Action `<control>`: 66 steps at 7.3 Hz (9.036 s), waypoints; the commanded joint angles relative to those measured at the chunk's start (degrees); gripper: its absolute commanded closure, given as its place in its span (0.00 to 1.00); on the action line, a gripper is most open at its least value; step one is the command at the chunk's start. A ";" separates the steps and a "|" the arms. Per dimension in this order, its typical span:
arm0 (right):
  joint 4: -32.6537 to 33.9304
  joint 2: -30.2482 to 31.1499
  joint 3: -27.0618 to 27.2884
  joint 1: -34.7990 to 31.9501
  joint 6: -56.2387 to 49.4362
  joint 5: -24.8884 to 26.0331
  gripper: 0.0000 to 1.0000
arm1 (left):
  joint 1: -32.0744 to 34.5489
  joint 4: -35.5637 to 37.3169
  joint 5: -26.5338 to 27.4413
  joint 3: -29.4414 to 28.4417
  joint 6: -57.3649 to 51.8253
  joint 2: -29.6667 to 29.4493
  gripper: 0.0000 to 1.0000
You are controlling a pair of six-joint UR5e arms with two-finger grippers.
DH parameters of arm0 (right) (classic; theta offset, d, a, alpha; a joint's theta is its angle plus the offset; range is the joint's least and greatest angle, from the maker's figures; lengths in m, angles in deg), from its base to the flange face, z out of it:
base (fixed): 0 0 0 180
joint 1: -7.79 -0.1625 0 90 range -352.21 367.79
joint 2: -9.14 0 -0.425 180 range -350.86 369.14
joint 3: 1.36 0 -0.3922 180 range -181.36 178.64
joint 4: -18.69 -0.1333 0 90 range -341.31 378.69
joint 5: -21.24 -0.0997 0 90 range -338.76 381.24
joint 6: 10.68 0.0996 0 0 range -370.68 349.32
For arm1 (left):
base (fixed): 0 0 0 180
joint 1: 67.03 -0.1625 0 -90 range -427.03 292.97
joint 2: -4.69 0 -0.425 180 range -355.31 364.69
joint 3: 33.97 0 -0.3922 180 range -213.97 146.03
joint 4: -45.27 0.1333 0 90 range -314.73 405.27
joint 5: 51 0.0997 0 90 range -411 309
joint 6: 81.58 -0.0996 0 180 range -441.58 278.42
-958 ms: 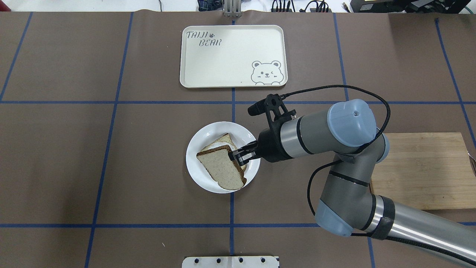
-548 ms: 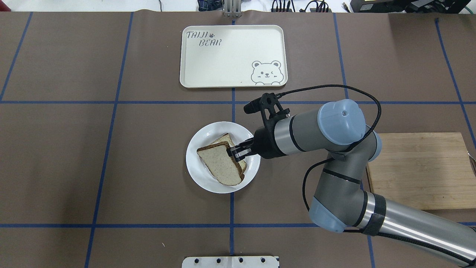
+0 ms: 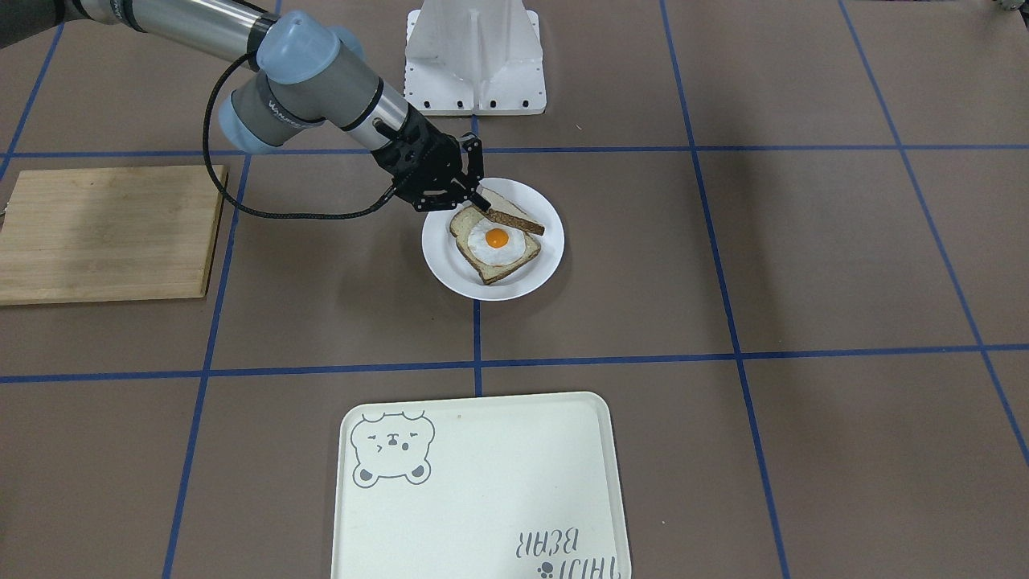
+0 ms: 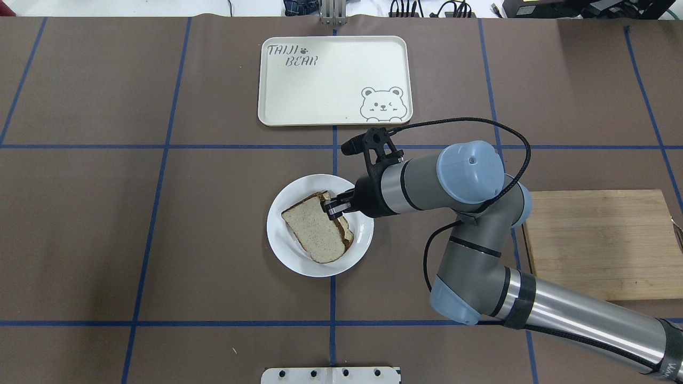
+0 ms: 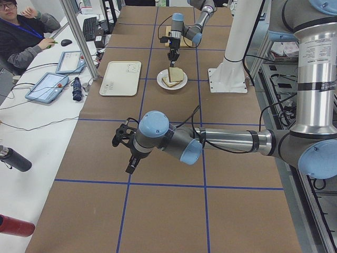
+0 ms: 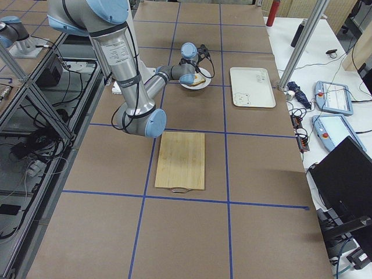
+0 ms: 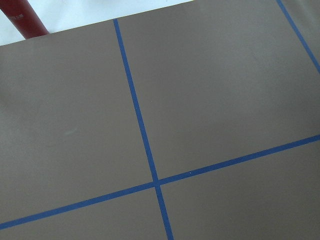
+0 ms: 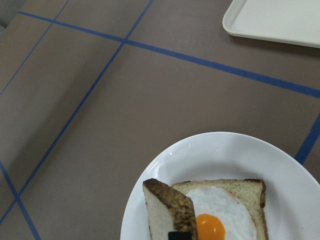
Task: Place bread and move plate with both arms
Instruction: 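Lower the bread onto the egg toast and open the right gripper, then withdraw the right gripper up and back toward its side, then reach the left gripper toward the rim of the white plate, then grip the plate rim with the left gripper and tilt it up, then carry the plate with the left gripper onto the cream tray, then lower the plate onto the tray and release it with the left gripper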
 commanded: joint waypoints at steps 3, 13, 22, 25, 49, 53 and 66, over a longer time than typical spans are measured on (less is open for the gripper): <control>-0.27 -0.98 -3.92 -1.78 0.43 0.84 0.32 | -0.04 0.00 0.00 0.42 0.00 0.00 0.02; 31.43 11.64 2.76 -29.78 -17.50 -10.58 0.00 | -8.26 -7.43 -0.44 2.88 19.42 -2.98 0.02; 45.05 35.77 3.55 -59.16 -60.36 -20.87 0.00 | -61.70 -18.46 30.11 1.21 74.18 -24.08 0.02; 44.99 35.76 3.55 -59.09 -60.48 -20.78 0.00 | -67.34 -22.66 32.16 0.60 75.32 -23.91 0.25; 43.85 35.32 3.11 -58.65 -60.30 -19.99 0.00 | -66.40 -55.46 41.44 -7.84 118.09 -26.18 1.00; 43.85 35.32 2.85 -58.56 -60.30 -19.99 0.00 | -62.80 -54.41 59.74 -18.34 126.56 -35.30 1.00; 42.54 34.89 1.01 -58.03 -60.04 -19.99 0.00 | -59.55 -36.13 58.41 -34.96 119.58 -53.01 0.00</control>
